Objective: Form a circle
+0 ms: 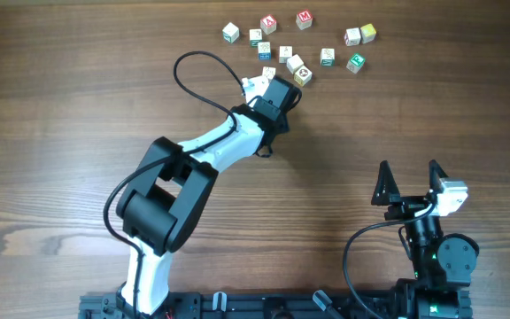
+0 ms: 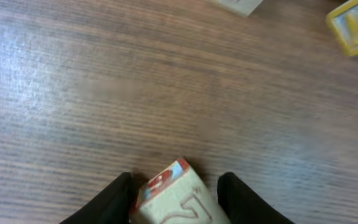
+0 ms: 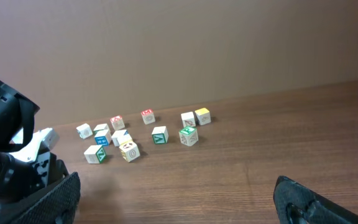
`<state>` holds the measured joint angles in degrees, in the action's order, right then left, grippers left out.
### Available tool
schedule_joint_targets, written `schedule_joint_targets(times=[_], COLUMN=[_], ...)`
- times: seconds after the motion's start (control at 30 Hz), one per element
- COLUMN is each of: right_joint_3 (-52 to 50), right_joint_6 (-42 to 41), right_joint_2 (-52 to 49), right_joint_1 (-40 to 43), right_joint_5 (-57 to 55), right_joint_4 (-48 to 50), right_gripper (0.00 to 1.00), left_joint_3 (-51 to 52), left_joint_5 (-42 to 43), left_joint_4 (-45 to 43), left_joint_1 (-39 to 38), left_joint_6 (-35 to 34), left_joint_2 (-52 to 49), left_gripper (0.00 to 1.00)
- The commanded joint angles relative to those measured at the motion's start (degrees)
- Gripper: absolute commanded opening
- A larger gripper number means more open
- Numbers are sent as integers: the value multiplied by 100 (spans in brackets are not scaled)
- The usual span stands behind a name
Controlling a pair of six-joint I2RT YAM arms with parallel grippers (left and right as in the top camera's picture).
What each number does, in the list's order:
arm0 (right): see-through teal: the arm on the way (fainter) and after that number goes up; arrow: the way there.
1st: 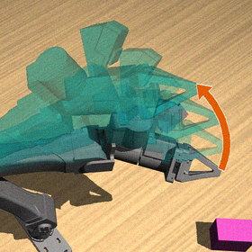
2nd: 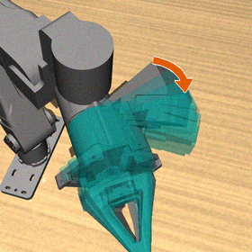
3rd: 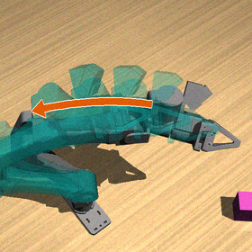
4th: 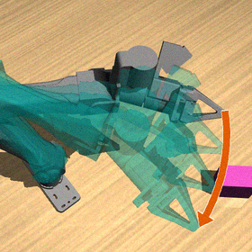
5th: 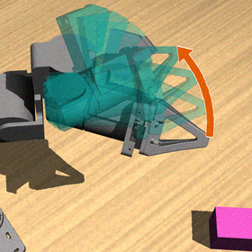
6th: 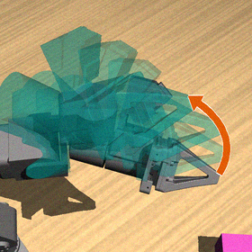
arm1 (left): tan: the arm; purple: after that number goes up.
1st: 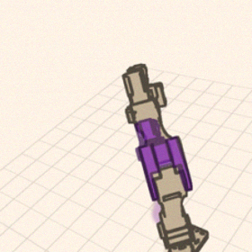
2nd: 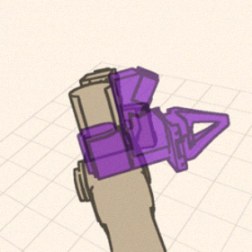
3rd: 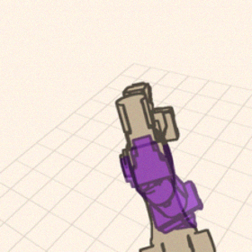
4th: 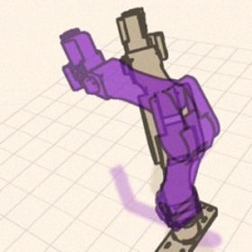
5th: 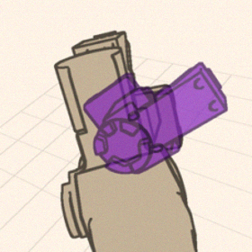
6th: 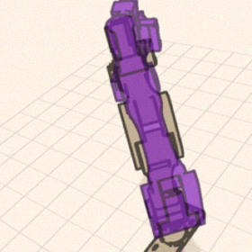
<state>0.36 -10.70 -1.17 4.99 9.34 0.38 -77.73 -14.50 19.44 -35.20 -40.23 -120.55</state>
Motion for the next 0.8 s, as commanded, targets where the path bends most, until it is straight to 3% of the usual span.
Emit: schedule_joint_targets(times=[0.0,0.27,0.37,0.43,0.47,0.6,0.77], right_joint_3=[-7,-7,-7,-7,-7,-7,-7], right_joint_6=[-66,-66,-66,-66,-68,-66,-66], right_joint_2=[15,15,15,15,15,15,15], right_joint_1=[33,33,33,33,33,33,33], right_joint_5=[-50,-52,-50,-52,-52,-50,-50], right_joint_4=[20,20,20,20,20,20,20], right_gripper=[100,100,100,100,100,100,100], left_joint_3=[66,61,59,59,59,59,59], left_joint_5=[-37,-37,-37,-39,-39,-181,-1152], left_joint_4=[48,-66,-127,-120,-96,240,1298], left_joint_1=[15,15,15,17,17,70,232], left_joint_6=[-50,-52,-50,127,280,868,1047], left_joint_2=[-192,-133,-39,155,284,1235,2822], left_gripper=[47,62,78,96,100,100,100])
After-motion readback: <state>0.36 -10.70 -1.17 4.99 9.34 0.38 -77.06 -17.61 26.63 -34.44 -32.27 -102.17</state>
